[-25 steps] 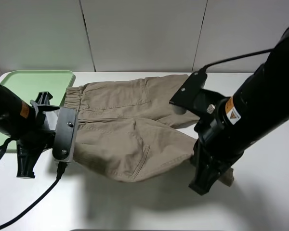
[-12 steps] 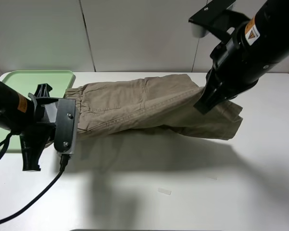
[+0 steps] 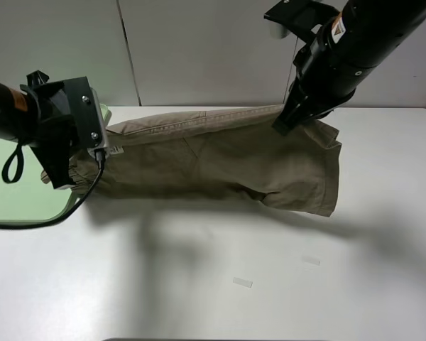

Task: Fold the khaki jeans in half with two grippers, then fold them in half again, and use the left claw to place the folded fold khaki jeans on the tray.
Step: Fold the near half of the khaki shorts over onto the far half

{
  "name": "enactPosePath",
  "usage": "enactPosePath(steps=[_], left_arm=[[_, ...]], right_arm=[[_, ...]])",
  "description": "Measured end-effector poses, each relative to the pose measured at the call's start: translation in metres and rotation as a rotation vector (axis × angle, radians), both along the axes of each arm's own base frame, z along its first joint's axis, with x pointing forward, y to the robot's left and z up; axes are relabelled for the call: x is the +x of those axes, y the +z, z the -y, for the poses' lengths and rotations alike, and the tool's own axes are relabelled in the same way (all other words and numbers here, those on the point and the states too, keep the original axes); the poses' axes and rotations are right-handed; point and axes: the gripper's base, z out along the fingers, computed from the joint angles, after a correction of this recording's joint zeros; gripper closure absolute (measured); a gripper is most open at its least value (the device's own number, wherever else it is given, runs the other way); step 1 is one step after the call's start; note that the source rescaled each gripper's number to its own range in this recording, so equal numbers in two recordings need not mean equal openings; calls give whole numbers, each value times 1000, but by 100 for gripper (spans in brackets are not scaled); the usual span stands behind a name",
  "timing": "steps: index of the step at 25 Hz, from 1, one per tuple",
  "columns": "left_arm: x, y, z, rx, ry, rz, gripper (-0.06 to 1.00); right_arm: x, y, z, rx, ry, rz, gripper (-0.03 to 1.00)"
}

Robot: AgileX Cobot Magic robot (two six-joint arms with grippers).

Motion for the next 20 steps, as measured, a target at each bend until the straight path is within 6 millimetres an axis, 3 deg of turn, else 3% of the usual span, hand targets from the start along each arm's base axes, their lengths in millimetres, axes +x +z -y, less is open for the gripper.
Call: enactPosePath(steps=[5, 11, 20], left_arm=[[44, -5, 0, 4, 44, -5, 94], [84, -24, 6, 16, 55, -32, 94], [120, -63, 19, -15, 28, 12, 94]], right_arm=[[24, -8, -13, -37, 15, 23, 97], [59, -27, -19, -111, 48, 97, 97], [112, -75, 4, -102, -6, 126, 97]])
